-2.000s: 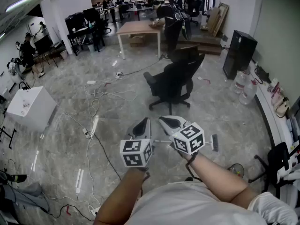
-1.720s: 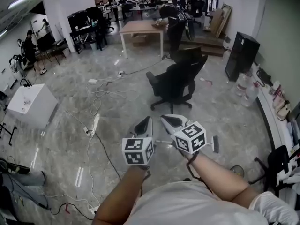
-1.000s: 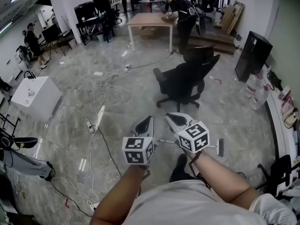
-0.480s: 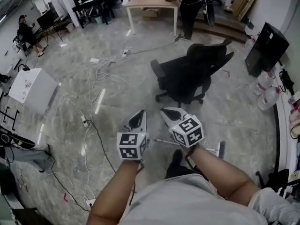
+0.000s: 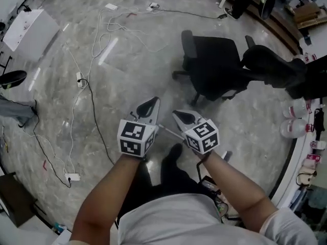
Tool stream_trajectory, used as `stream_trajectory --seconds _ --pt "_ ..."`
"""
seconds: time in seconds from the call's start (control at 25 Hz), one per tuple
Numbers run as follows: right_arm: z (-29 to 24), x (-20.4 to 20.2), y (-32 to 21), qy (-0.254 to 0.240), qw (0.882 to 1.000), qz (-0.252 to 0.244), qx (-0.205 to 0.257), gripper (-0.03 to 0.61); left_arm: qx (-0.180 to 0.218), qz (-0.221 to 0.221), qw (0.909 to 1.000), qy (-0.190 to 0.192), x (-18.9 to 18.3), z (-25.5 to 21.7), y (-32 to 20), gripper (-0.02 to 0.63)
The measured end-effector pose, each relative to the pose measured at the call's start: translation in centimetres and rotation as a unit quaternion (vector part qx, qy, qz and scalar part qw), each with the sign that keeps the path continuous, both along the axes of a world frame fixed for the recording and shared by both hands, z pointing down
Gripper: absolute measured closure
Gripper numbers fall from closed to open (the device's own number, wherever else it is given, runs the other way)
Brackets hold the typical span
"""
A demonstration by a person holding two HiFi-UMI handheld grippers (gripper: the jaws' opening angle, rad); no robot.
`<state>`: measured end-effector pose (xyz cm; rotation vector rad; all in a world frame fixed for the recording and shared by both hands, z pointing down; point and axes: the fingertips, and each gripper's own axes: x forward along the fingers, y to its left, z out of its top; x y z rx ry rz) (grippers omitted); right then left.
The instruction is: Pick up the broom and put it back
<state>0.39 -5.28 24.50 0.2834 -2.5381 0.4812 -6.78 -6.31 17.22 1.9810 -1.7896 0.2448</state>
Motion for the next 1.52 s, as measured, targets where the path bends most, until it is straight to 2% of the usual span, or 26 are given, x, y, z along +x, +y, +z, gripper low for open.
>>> stream_trajectory --seconds 0.12,0.24,0.44,0.52,0.8,1.08,1.2,1.32,1.52 --pt "5.4 -1.3 -1.0 0.032 0.999 -0.02 -0.002 0.552 -0.013 -0.012 0.9995 0.027 -2.6 5.5 -1.2 0.609" --pt "11.6 -1.7 -1.6 0.072 0.997 -0.02 -0.004 0.541 -0.038 -0.002 0.998 0.049 -4.1 12.9 -1.8 0.609" --pt "25.0 -4.2 -3.1 0.138 0.99 -0.034 -0.021 0.53 -0.087 0.021 0.9951 0.042 -8.3 26.7 -2.4 0.609" --pt "31.3 -5.0 -2.7 0.162 0.985 -0.052 -0.031 0.504 -0.097 0.023 0.9938 0.049 -9.4 32.0 -2.2 0.609" --pt "54.5 -5.7 0.6 0.228 0.964 -0.103 -0.09 0.449 -0.131 0.032 0.988 0.075 -9.9 51.3 -0.5 0.609" --pt "75.1 -4.9 5.6 0.309 0.929 -0.184 -0.093 0.443 -0.166 0.054 0.9814 0.081 -9.5 68.2 3.3 0.609" --pt "81.8 -4.2 6.8 0.333 0.918 -0.195 -0.094 0.444 -0.181 0.059 0.9782 0.083 -9.3 73.6 4.6 0.609" --pt "87.4 -3.9 7.0 0.358 0.907 -0.21 -0.077 0.444 -0.185 0.059 0.977 0.088 -9.4 77.7 5.2 0.609" --pt "94.2 -3.5 6.9 0.388 0.893 -0.22 -0.058 0.443 -0.189 0.067 0.9753 0.093 -9.6 82.8 5.6 0.609"
